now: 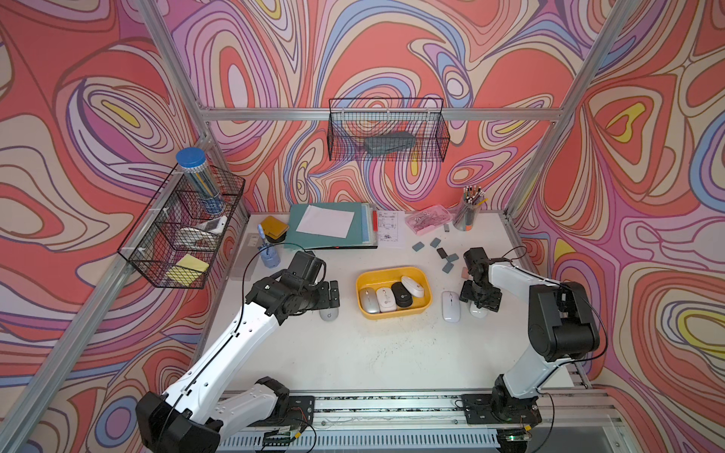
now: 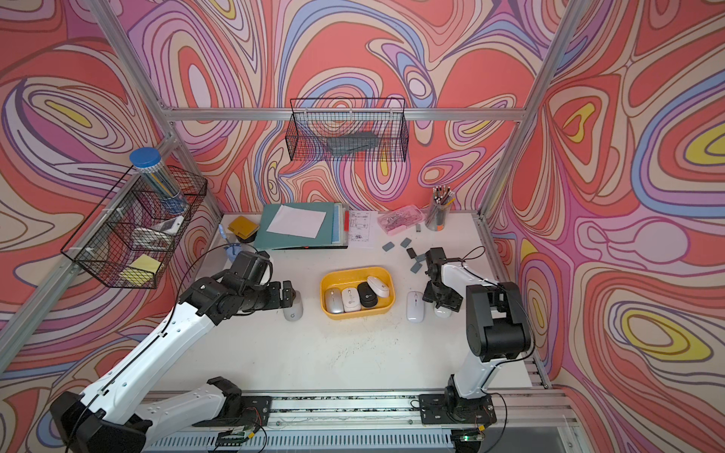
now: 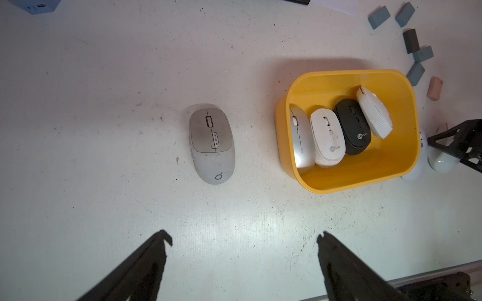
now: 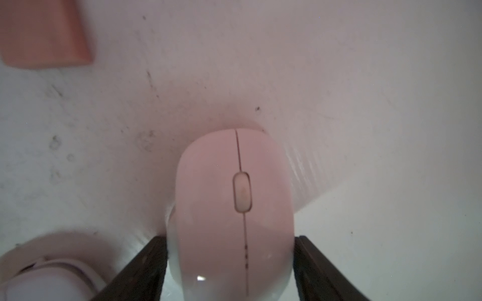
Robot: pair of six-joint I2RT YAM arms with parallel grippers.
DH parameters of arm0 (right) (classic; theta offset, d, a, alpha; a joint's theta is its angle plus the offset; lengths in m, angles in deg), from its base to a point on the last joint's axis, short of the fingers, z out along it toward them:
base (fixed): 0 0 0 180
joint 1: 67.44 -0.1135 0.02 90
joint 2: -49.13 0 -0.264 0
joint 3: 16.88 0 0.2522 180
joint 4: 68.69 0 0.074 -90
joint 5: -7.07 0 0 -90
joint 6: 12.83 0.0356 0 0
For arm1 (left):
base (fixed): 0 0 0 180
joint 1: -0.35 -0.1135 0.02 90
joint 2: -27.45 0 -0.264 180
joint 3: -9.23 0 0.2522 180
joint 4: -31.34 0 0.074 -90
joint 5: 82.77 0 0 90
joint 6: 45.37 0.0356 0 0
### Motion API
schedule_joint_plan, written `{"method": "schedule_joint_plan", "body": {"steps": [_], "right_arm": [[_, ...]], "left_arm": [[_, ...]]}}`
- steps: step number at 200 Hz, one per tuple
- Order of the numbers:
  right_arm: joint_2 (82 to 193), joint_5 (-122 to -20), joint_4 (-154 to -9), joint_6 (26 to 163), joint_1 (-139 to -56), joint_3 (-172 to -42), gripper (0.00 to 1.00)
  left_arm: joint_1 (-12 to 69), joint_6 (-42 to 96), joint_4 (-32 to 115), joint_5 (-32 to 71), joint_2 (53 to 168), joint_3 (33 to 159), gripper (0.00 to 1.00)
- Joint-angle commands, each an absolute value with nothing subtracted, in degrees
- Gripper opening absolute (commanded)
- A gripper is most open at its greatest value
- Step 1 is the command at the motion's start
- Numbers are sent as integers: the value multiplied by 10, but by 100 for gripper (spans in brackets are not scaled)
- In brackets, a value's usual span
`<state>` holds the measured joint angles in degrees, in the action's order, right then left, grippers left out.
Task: Take out the mouse from the storage box
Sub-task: Place the mouse at the center of the board, then pick up the mouse from the storage box.
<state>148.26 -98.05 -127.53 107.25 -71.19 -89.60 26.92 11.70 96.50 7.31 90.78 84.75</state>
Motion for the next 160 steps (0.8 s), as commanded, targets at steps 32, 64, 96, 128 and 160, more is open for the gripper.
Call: {"method": "schedule_joint_plan", "body": {"steps": [32, 64, 96, 128, 160], "right_arm": [[1474, -976, -1296, 1080, -711, -875, 77], [1327, -949, -1323, 1071, -767, -914, 77], [1318, -939, -1344, 1077, -909, -994, 77], [1425, -888, -1296, 1093, -1017, -1052, 74], [1525, -860, -1256, 1100, -1074, -1100, 73]], "left_arm": [[266, 126, 961, 83, 916, 846, 95], [266, 127, 962, 73, 916, 847, 95], [266, 126, 962, 65, 923, 847, 95], [266, 127, 968, 42, 938, 849, 95], [265, 131, 984, 0, 957, 857, 96]]}}
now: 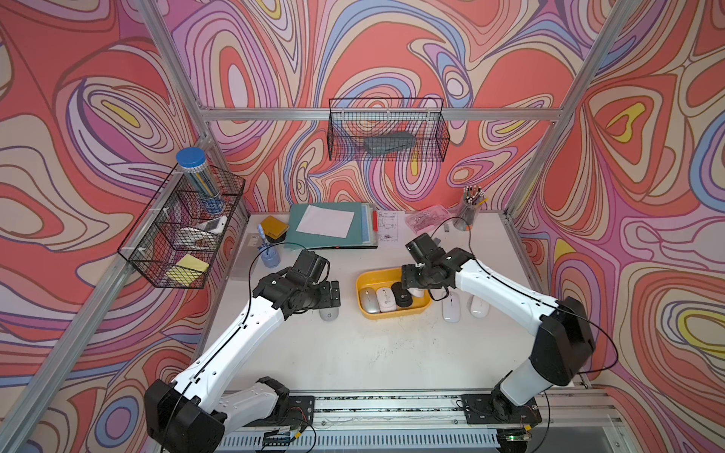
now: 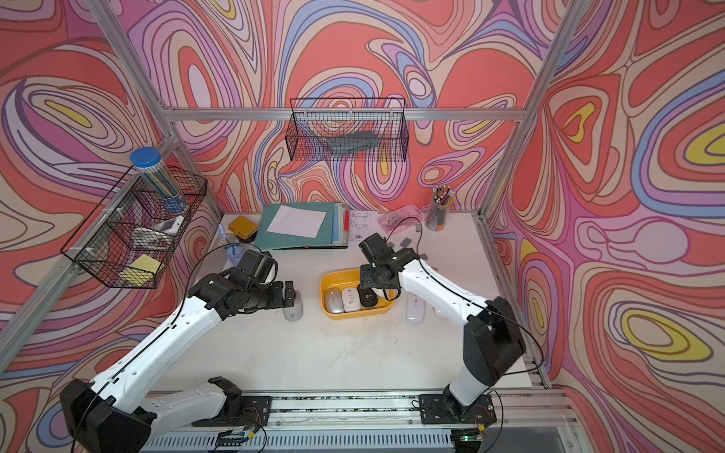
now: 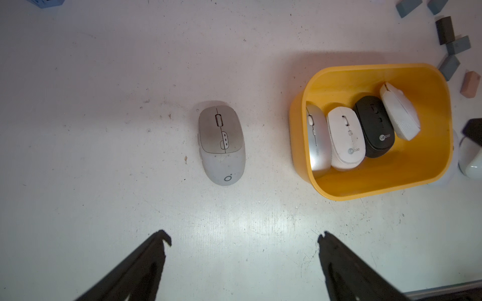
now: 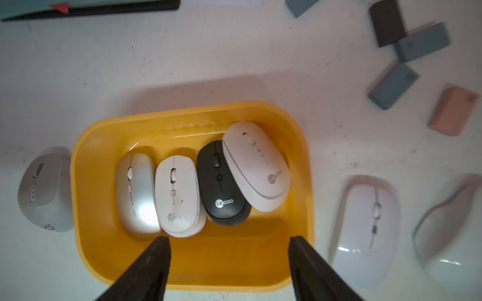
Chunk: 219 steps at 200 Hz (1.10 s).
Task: Take out the mouse from the storage box
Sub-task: Pick up the mouse from the storage box.
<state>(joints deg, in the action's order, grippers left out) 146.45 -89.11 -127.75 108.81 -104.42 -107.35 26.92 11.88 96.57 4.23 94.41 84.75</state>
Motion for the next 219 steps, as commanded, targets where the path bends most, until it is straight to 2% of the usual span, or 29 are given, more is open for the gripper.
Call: {"method": "schedule_joint_plan", "body": {"steps": [1, 31, 102, 163, 219], "right_arm": [[1527, -859, -1256, 1098, -1075, -1101, 73], [1595, -828, -1259, 1085, -1087, -1138, 73], [1681, -849, -1327, 1066, -1093, -1182, 75], [1642, -834, -1336, 1082, -1093, -1109, 76], [1665, -825, -1315, 1083, -1090, -1121, 76]], "left_arm": [[265, 131, 984, -1, 957, 858, 96], [265, 134, 978, -15, 966, 856, 97], [265, 135, 986, -36, 972, 853, 97], [265, 132, 992, -52, 969, 855, 97], [265, 136, 987, -38, 957, 854, 97]]}}
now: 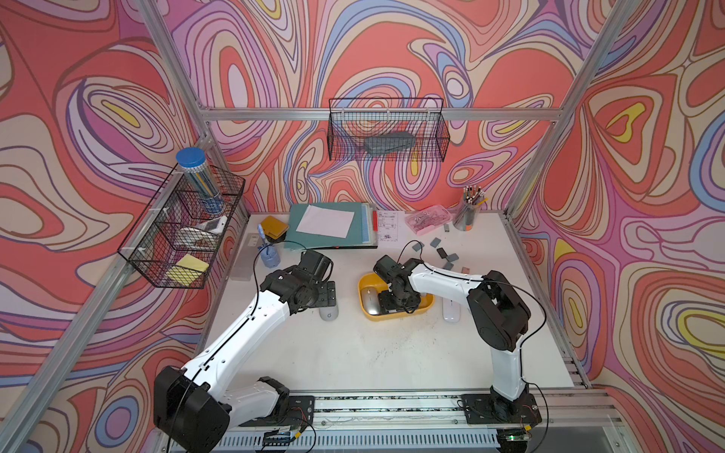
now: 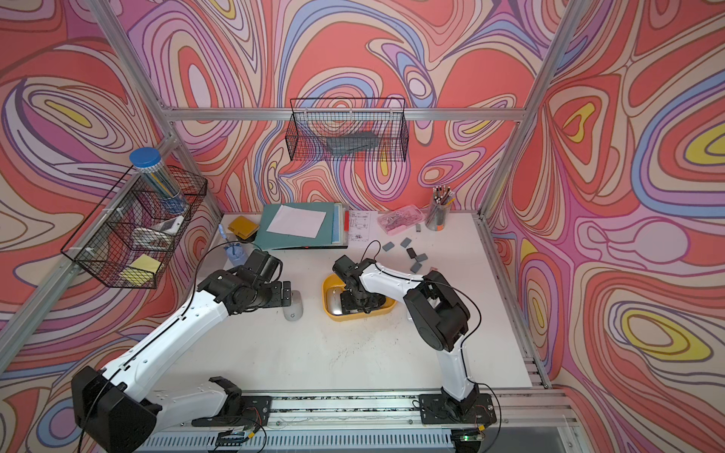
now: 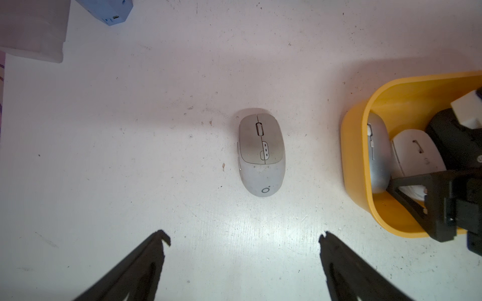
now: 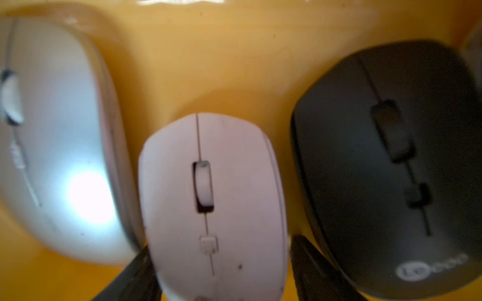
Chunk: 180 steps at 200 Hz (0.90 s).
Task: Take out the mouse from the storage box
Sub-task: Pick up the mouse from the storage box.
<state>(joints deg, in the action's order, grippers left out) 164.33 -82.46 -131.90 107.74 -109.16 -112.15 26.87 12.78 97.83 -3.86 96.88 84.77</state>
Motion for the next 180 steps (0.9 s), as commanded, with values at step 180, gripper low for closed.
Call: {"method": "schedule_joint_plan", "body": {"steps": [180], "right_arm": [[1615, -850, -1287, 1087, -1093, -1196, 43]], "left_arm": [[265, 148, 981, -5, 949, 864, 97]]}}
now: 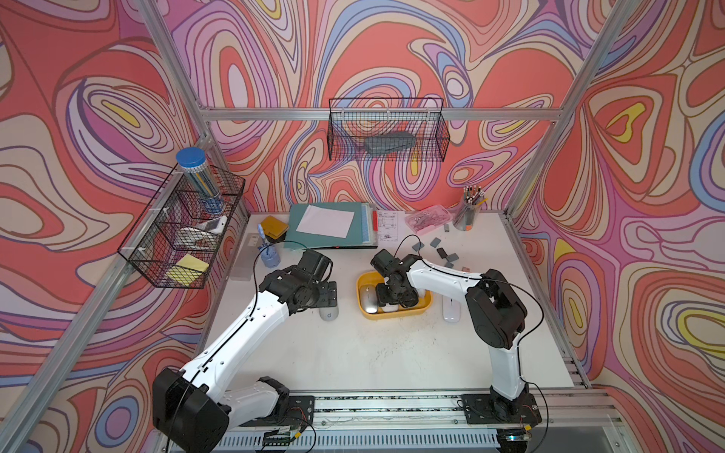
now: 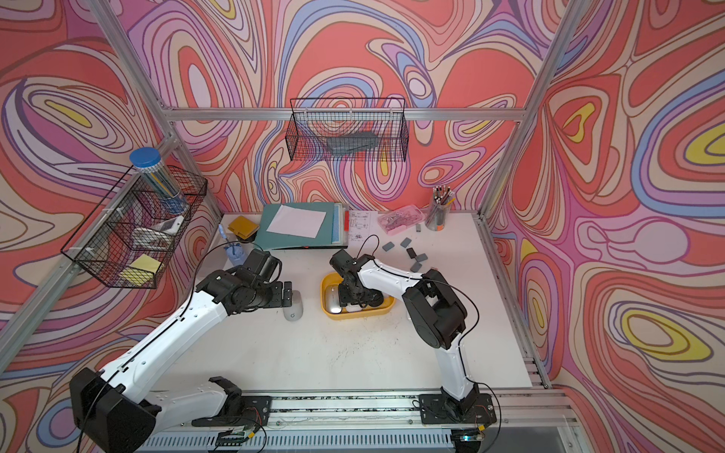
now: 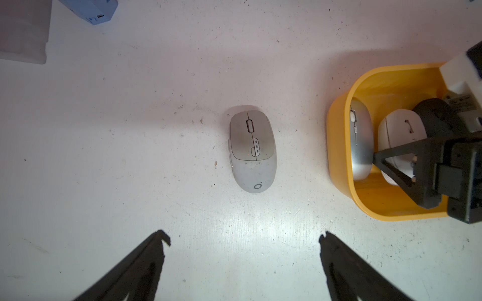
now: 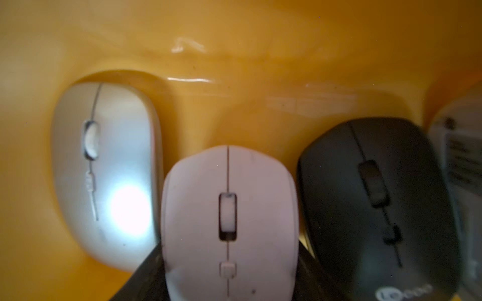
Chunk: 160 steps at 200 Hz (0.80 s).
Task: Take out the mouse from the storage box
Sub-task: Pick up the mouse from the storage box, then place the mouse at the center of the board.
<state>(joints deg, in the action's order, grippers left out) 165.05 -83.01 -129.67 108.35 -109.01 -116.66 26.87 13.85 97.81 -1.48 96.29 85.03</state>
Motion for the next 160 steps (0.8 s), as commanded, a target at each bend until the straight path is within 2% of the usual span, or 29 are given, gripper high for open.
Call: {"method": "schedule_joint_plan", "body": {"steps": [1, 56, 86, 120, 160], "right_arm": [[1615, -851, -1287, 1086, -1093, -1196, 43], [1585, -883, -1303, 1090, -1093, -1200, 43], [1534, -914, -1336, 1104, -1093, -1186, 42], [1434, -941, -1373, 1136, -1093, -1110, 43], [1341, -921, -1392, 1197, -1111, -985, 43]], "left_arm": [[265, 147, 980, -5, 949, 864, 97], [265, 150, 978, 7, 950, 867, 97], [265, 151, 978, 18, 950, 867, 97], [265, 150, 977, 31, 948, 868, 97], [265, 147, 977, 41, 942, 864, 96]]}}
